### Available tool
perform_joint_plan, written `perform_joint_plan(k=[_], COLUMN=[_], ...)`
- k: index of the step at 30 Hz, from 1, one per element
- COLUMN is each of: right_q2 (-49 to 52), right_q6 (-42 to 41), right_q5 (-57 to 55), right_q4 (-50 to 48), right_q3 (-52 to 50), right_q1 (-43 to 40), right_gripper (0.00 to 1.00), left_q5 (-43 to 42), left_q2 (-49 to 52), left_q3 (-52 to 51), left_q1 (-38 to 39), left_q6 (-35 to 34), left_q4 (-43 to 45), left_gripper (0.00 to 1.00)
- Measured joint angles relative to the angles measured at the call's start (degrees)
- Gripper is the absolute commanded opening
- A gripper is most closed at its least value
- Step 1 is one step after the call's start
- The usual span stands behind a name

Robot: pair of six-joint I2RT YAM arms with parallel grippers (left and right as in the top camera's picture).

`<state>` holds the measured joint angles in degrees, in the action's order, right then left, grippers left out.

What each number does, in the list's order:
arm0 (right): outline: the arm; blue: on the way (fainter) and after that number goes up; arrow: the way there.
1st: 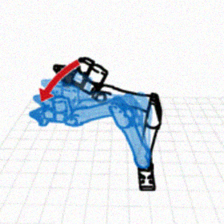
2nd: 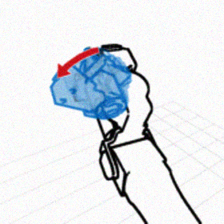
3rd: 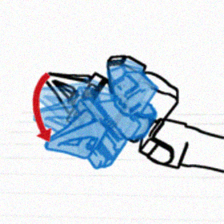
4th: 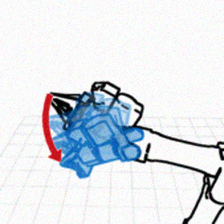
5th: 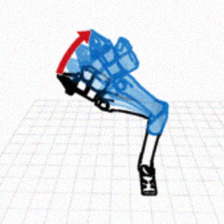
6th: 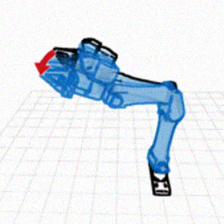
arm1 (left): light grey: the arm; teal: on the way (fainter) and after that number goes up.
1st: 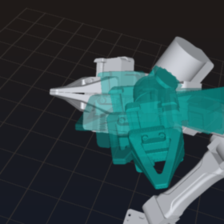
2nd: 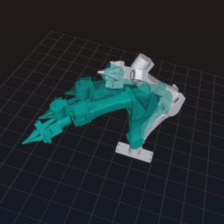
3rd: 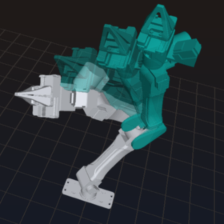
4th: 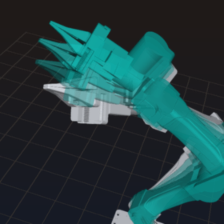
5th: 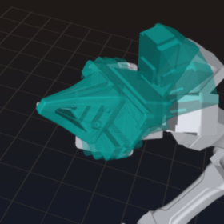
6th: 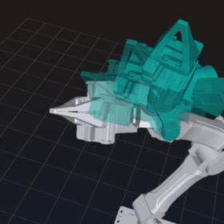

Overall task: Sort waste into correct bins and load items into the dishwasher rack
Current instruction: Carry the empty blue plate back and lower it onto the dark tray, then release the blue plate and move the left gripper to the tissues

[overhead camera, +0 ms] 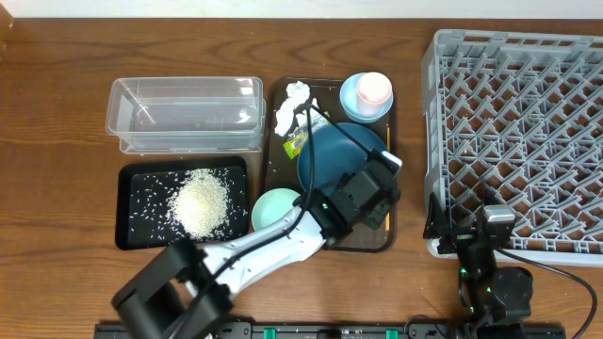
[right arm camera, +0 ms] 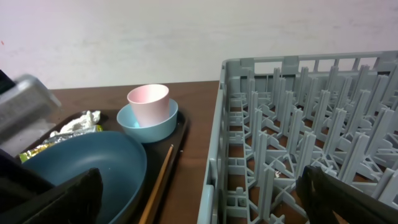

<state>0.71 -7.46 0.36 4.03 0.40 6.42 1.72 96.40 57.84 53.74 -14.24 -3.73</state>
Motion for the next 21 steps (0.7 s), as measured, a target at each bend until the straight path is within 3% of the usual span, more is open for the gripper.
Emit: perform_joint_plan(k=[5, 10, 18, 21], right_q2=[0.0, 0.0, 0.0, 0.0], right_q6=[0.0, 0.0, 0.0, 0.0], right_q5=[0.0, 0.0, 0.0, 0.0], right_q4=[0.0, 0.0, 0.0, 0.0], right_q3=[0.0, 0.0, 0.0, 0.0], right_q1=[0.0, 0.0, 0.0, 0.0], right_gripper=[0.99, 0.99, 0.99, 0.99], left_q5=[0.0, -3.1, -13.7, -15.3], left_q2=[-8.6, -14.2, -8.2, -5.4], left_q3=[0.1, 7.1, 29.8, 33.2], left_q1=[-3.6, -13.9, -31.0, -31.6], left_q6=[0.1, 0.4, 5.4, 8.1], left_q4=[-3.8, -18.7, -50.9, -53.3], left_gripper=[0.53, 0.61, 0.75, 0.75])
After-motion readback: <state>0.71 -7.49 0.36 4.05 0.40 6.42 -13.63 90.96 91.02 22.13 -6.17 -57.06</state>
